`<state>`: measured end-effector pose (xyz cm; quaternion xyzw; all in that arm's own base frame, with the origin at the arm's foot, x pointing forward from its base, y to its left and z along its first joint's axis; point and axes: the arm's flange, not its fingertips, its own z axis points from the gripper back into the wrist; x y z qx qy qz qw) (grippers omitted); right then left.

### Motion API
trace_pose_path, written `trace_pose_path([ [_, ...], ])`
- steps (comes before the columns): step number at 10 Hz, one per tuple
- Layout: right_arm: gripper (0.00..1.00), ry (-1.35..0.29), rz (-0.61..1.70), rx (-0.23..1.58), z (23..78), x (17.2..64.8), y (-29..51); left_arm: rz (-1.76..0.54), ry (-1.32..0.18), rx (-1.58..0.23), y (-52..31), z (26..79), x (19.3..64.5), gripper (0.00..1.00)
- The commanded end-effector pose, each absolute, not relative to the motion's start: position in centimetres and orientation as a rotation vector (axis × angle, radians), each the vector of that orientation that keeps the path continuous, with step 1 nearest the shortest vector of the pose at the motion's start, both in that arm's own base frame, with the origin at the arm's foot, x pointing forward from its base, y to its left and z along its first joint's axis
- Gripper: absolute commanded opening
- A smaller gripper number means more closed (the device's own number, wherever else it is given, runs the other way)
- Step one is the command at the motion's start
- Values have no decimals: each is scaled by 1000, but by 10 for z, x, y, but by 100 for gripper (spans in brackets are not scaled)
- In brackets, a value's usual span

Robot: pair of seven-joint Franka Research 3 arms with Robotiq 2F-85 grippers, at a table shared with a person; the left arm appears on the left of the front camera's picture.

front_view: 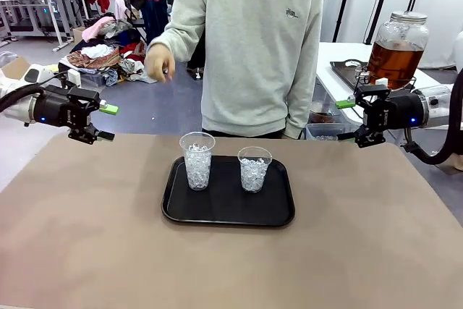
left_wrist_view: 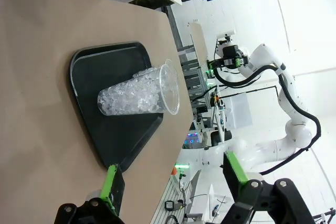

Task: Pour the drink into the iced cup.
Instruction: Pick up the iced cup indicated by the human and present it to them.

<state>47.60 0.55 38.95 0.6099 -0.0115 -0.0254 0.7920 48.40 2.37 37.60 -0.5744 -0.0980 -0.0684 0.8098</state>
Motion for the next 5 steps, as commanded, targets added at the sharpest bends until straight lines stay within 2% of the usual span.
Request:
trace_pose_path([
  [1, 100, -28, -55, 1312, 390, 477, 5, -144, -216, -1226, 24, 378, 480, 100],
  [5, 100, -28, -55, 1312, 390, 477, 5, -144, -216, -1226, 24, 378, 480, 100],
])
